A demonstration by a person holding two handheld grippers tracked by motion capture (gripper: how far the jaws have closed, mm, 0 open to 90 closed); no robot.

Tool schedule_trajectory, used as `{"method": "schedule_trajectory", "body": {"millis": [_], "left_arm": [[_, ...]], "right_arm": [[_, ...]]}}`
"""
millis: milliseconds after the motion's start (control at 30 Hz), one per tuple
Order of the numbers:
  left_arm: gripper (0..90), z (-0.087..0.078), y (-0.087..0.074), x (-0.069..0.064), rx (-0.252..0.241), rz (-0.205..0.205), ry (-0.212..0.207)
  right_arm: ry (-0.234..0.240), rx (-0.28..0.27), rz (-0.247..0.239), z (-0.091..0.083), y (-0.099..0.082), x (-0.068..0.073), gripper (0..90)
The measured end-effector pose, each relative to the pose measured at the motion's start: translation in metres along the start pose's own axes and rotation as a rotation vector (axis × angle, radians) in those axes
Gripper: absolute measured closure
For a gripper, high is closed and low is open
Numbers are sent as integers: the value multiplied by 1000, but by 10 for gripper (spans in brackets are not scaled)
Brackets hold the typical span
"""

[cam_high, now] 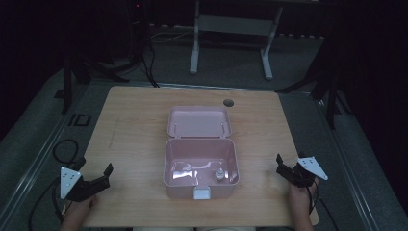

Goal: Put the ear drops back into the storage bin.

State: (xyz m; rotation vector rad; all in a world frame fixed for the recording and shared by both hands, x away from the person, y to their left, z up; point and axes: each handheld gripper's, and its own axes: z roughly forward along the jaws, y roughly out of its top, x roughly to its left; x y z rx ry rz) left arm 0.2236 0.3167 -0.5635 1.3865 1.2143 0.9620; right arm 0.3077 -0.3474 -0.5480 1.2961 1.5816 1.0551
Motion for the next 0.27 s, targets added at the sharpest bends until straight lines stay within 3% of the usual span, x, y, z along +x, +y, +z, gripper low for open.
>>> {"method": "schedule_trajectory", "body": {"millis": [267], "left_arm": [[4,0,0,0,0,-2,1]], "right_arm": [[-3,31,-31,3,-1,3,131]]}}
